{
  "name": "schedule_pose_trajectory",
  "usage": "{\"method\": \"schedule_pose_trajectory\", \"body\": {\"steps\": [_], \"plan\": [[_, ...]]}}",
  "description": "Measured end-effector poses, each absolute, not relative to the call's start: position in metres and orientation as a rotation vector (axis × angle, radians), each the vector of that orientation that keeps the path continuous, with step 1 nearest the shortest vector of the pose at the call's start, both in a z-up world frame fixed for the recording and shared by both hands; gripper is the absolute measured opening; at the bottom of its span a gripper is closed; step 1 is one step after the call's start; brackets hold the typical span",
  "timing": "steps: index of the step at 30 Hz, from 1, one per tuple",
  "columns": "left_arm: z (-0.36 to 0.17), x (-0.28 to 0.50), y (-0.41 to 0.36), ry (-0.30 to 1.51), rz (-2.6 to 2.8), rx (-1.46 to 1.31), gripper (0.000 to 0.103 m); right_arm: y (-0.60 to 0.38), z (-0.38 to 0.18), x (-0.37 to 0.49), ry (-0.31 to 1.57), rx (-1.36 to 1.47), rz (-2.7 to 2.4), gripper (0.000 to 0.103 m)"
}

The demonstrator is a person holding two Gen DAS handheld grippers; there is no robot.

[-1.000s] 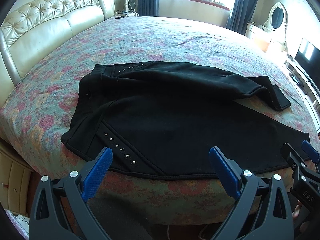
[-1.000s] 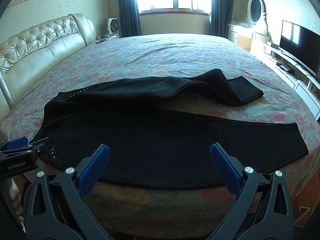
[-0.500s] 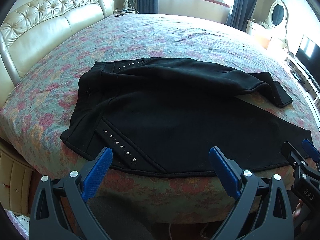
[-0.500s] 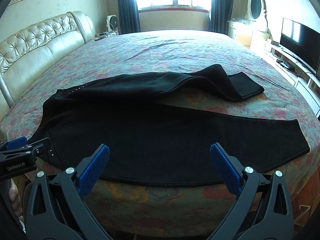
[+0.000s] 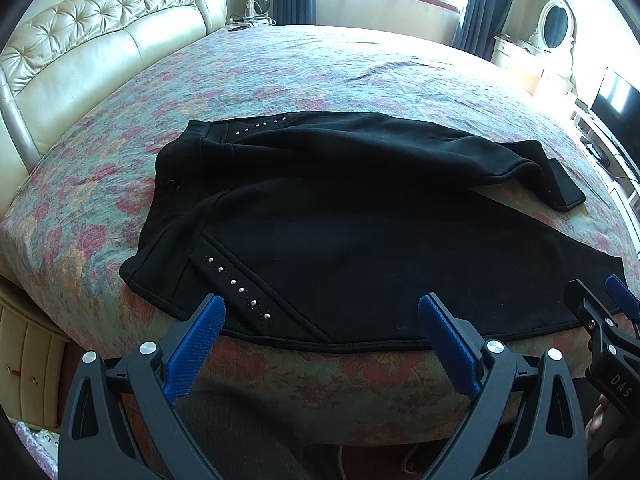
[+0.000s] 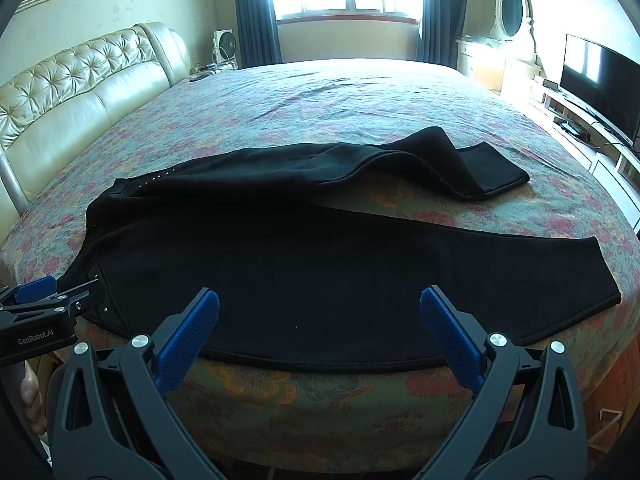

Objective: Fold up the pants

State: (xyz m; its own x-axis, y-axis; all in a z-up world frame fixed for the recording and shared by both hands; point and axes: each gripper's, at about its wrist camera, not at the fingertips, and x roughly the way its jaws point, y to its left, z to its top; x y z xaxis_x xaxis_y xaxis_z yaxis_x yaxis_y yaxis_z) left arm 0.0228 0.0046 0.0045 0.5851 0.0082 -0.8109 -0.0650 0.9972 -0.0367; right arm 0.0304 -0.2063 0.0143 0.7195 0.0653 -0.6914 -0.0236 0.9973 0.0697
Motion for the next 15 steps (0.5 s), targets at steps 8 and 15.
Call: {"method": "schedule_pose_trajectory", "body": {"steps": [8,15], "plan": [[-0.0005,0.0245,0.0056,0.959,0.045,-0.071,0.097,-0.2042,0.0124,0.0337,0.776,0.061,0.05,0.101],[-0.0027,0.0252,0.0052,0.968,0.046,-0.066,0.097,-0.2033,0.0089,0.037,0.784,0.063,0.053,0.101]]}}
